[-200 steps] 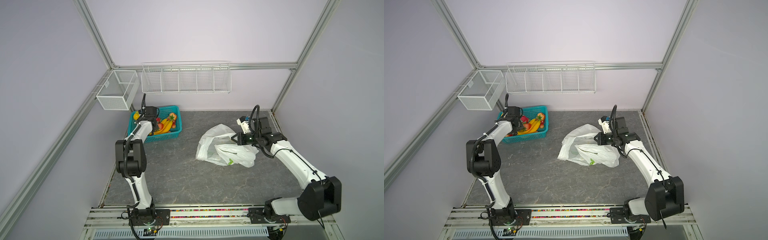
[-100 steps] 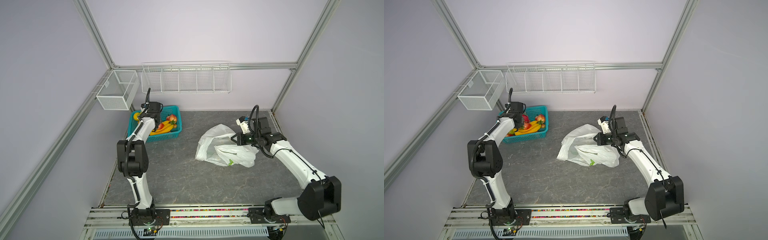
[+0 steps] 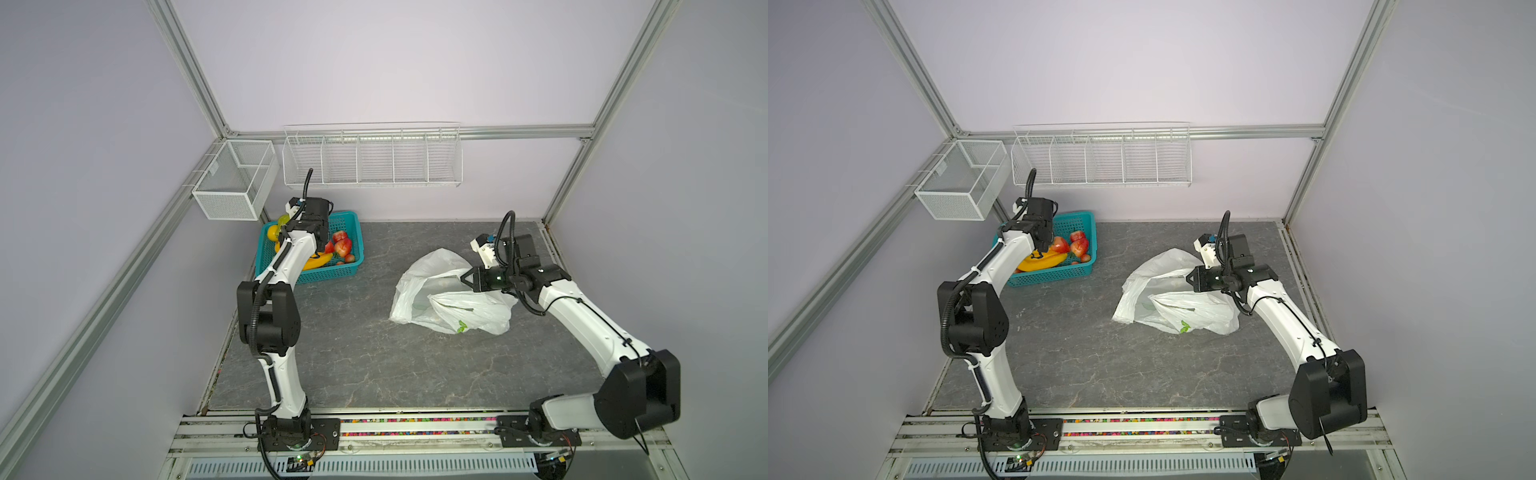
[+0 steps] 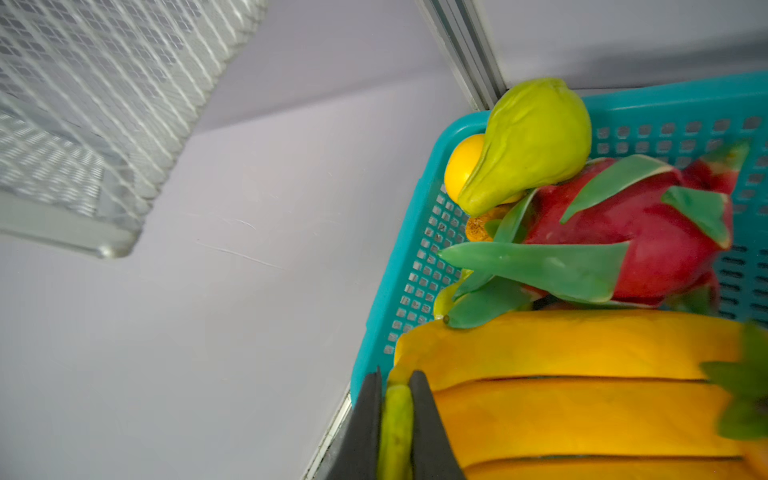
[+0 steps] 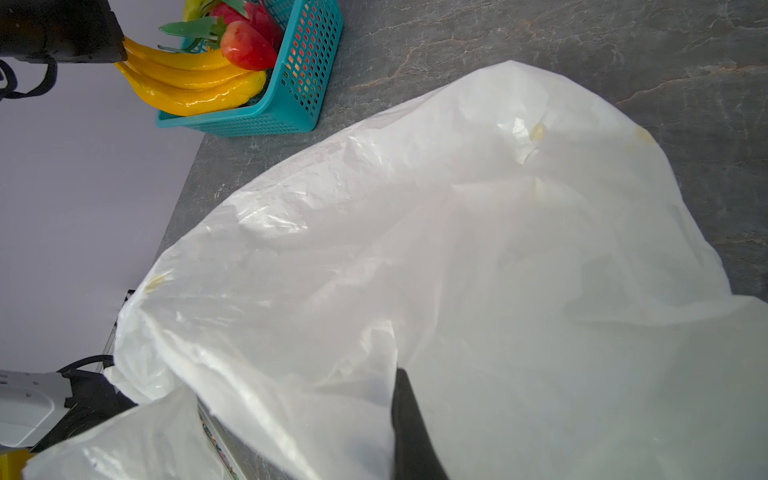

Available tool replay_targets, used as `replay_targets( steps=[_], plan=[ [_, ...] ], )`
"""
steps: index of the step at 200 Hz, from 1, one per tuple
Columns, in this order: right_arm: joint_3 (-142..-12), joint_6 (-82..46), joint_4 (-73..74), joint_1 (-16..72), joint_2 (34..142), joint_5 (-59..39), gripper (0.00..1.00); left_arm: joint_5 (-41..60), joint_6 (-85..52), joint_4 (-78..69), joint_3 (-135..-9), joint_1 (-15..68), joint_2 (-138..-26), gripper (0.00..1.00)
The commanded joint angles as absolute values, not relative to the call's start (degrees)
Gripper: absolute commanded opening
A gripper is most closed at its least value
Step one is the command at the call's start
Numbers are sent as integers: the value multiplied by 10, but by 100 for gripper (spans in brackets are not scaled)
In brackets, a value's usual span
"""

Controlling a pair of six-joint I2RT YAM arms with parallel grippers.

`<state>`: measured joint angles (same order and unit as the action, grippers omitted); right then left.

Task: Place the fake fruits into the plastic bag and tie a complex knot
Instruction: 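Lower the left gripper into the basket and grasp the yellow bananas, then lift the yellow bananas out and carry them toward the open bag mouth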

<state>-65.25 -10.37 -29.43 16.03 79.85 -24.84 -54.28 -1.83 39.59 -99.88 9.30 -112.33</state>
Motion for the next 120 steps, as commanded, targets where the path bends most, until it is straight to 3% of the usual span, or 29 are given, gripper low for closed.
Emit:
replay_targets(
  steps=[1, 65, 120],
  plan=[
    [-656, -92, -306, 164, 798, -241, 9, -583, 16, 413, -1006, 101, -1080, 0],
    [-657, -93, -307, 167, 799, -240, 10, -601, 15, 424, -995, 105, -1020, 0],
    [-652, -136, -286, 169, 788, -218, 9, -481, -78, 446, -923, 122, -904, 0]
  ],
)
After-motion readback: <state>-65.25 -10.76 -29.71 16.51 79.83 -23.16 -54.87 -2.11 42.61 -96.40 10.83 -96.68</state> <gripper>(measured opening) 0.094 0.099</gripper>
